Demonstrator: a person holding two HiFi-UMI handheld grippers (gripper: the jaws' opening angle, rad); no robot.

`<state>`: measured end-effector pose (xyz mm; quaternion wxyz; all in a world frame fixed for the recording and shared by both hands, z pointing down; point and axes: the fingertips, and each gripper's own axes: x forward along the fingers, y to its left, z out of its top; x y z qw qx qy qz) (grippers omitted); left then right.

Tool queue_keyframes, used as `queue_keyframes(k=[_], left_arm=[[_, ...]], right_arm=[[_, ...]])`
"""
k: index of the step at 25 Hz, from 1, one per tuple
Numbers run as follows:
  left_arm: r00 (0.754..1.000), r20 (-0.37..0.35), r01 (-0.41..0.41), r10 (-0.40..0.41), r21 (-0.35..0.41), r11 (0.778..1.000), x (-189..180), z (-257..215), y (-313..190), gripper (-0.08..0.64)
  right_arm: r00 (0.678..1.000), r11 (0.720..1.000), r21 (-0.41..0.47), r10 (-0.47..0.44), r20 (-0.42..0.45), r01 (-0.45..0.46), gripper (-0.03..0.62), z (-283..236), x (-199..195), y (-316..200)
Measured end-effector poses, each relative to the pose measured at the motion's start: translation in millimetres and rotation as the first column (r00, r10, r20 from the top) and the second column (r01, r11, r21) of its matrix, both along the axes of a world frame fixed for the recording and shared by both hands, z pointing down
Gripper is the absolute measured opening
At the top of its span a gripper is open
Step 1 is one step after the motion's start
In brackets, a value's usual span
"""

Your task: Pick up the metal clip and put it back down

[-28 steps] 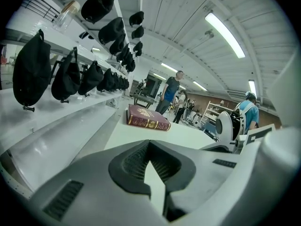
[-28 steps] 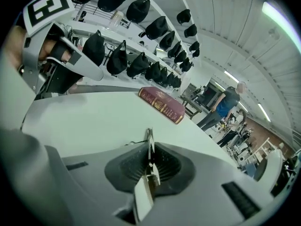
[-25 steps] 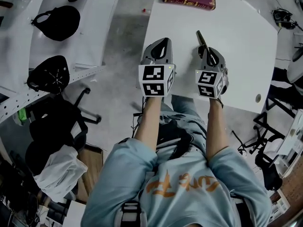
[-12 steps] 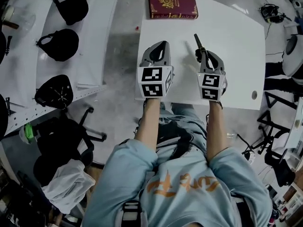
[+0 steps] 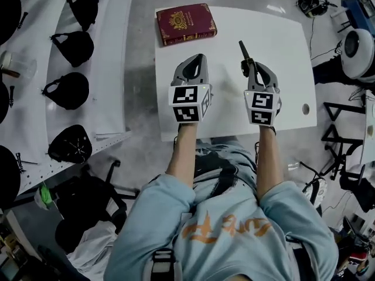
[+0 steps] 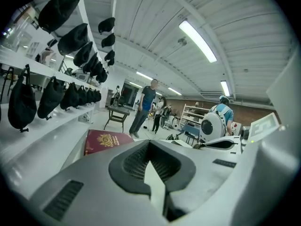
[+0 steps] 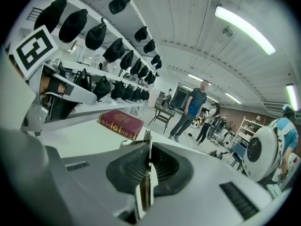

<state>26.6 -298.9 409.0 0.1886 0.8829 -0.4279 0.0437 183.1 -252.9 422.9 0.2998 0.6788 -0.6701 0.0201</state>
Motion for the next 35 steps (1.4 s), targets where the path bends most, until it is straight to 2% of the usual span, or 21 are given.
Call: queue_keyframes(k=[4,10,18,26,35], left_arm=[[0.999,-0.011,-0.033,0.033,-0.004,0.999,22.3,0.0,-1.4,0.005],[0.994,-0.026,-0.103,0.102,-0.042,0.994,65.4,11.2,5.8,0.005],[0.987,-0.011,-0.163,0.163,-0.101,0.981,116.8,36.8,16.5,0.005],[0.988,0.031,-0.143,0.149,-0.158,0.977,145.9,62.0,9.6,0.005],[0.989,0.075,-0.109,0.128,-0.22,0.969,175.5,93.4,0.7,0.005]], right_arm=[[0.999,0.999,0.003,0.037,-0.01,-0.037,0.031,-3.1,22.4,5.1],[0.994,0.993,-0.038,0.109,-0.028,-0.11,0.031,7.4,61.1,25.7],[0.987,0.983,-0.09,0.157,-0.021,-0.158,0.031,28.9,107.1,37.8],[0.991,0.978,-0.157,0.133,-0.017,-0.134,0.031,60.6,138.6,25.0],[0.997,0.975,-0.212,0.047,-0.066,-0.06,0.031,89.7,162.4,0.7]])
